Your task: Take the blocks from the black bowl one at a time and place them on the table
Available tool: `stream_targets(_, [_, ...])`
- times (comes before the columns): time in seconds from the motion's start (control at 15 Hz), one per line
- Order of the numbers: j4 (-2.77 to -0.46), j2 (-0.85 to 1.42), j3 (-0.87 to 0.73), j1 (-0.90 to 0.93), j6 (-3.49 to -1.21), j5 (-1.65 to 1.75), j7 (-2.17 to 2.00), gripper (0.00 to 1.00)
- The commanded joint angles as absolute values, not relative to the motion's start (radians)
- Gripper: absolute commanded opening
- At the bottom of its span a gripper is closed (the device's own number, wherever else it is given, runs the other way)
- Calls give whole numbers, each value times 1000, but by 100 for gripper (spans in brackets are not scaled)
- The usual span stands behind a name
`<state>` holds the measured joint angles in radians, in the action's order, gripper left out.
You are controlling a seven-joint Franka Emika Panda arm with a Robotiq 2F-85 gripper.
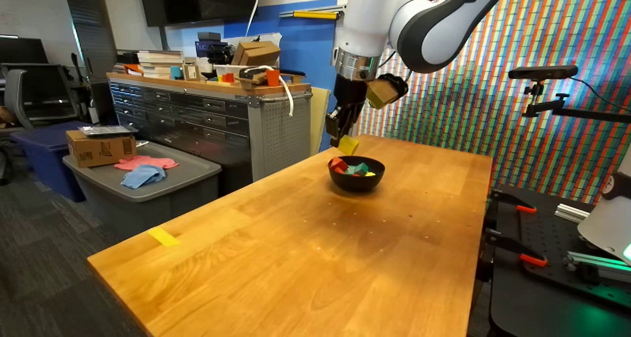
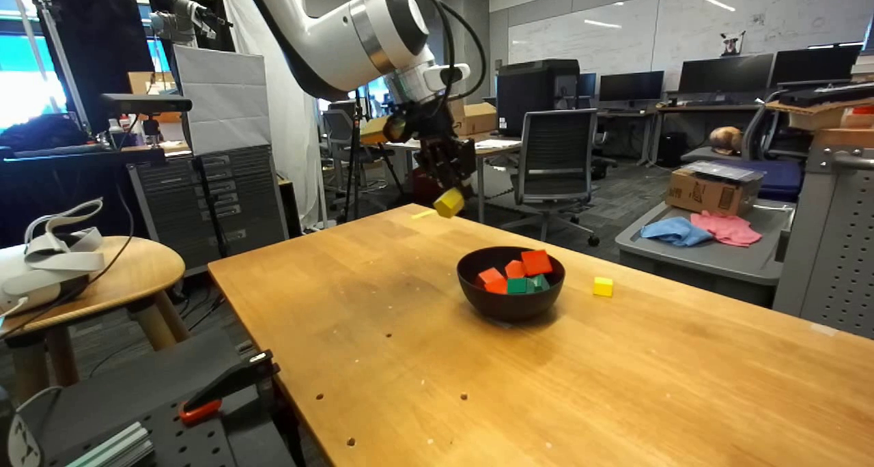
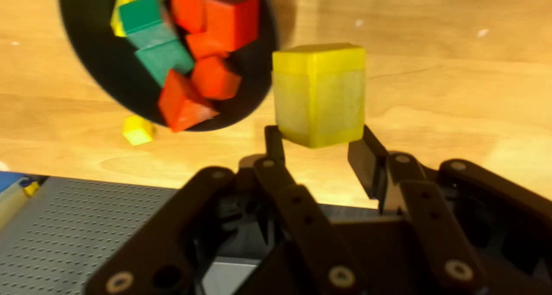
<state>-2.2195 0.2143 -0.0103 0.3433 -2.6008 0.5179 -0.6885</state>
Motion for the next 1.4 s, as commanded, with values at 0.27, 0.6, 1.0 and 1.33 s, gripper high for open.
stream_targets(0.27, [-2063, 424, 63, 346, -2543, 357, -577, 20])
stream_targets(0.6, [-1986, 545, 44, 349, -2504, 307, -528, 21])
stream_targets(1.0, [-2038, 445, 35, 355, -2404, 289, -504, 97])
stream_targets(1.33, [-2084, 280, 27, 305, -2325, 275, -522, 100])
